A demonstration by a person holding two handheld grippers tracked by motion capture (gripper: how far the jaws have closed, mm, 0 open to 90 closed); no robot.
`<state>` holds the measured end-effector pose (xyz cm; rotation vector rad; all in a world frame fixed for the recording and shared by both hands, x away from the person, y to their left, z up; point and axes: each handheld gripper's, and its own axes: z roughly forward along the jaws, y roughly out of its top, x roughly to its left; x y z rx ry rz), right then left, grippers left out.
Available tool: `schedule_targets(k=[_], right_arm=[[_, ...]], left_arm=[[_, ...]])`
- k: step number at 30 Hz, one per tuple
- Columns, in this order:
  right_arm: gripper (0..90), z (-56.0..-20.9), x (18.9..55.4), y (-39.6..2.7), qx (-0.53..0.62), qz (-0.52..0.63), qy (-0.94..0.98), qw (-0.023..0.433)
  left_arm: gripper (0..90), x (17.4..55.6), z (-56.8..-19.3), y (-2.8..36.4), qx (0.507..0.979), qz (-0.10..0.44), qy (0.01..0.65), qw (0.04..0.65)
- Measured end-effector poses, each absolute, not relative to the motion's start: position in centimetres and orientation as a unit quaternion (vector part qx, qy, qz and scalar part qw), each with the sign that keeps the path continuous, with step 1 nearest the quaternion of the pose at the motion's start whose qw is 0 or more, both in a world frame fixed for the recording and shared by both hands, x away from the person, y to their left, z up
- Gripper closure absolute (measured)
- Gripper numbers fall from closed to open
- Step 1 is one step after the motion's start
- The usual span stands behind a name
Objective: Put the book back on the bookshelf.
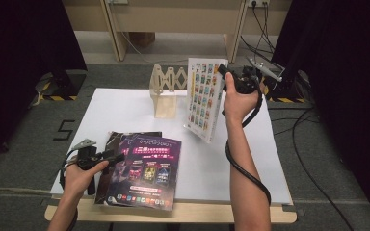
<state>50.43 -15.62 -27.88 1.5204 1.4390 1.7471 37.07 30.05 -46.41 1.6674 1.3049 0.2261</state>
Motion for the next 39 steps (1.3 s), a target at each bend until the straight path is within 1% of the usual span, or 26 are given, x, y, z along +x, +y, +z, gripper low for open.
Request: schedule_targets(k=[39], right_arm=[[74.4,-28.2,53.1,-13.6,0.543,0.602,0.518,0.272]], left_arm=[[35.1,37.2,-46.7,30.3,0.683,0.092,0.539,0.484]])
